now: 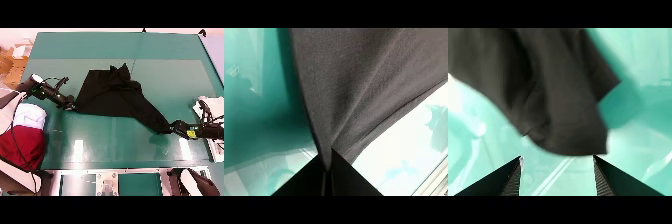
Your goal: Fold the shirts.
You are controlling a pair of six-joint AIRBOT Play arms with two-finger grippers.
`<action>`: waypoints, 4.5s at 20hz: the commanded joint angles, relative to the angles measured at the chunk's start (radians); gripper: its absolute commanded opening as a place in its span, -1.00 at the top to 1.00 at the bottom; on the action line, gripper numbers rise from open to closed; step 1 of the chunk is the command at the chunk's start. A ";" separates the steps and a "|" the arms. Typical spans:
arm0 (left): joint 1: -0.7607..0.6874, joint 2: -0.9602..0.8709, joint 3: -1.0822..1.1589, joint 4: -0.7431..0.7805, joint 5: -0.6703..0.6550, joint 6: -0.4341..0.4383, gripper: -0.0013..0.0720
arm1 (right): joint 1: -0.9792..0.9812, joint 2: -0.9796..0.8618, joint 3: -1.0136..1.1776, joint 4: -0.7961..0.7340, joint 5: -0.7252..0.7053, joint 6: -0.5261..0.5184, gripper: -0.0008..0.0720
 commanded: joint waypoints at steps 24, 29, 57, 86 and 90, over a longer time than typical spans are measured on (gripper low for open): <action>0.001 0.864 0.859 0.084 0.237 -0.101 0.90 | -0.268 0.085 1.170 0.609 -0.050 -0.033 0.93; 0.001 0.938 0.857 0.122 0.265 -0.103 0.90 | -0.304 0.179 1.237 0.608 -0.144 -0.012 0.93; -0.137 -0.100 0.520 0.050 0.482 -0.013 0.85 | 0.231 -0.849 0.982 0.466 -0.441 -0.192 0.32; 0.075 -0.091 0.114 0.025 0.020 -0.170 0.37 | -0.311 -0.576 0.196 0.297 -0.036 -0.291 0.09; 0.076 -0.091 0.115 0.026 0.017 -0.151 0.90 | -0.222 -0.577 0.196 0.303 -0.074 -0.290 -0.05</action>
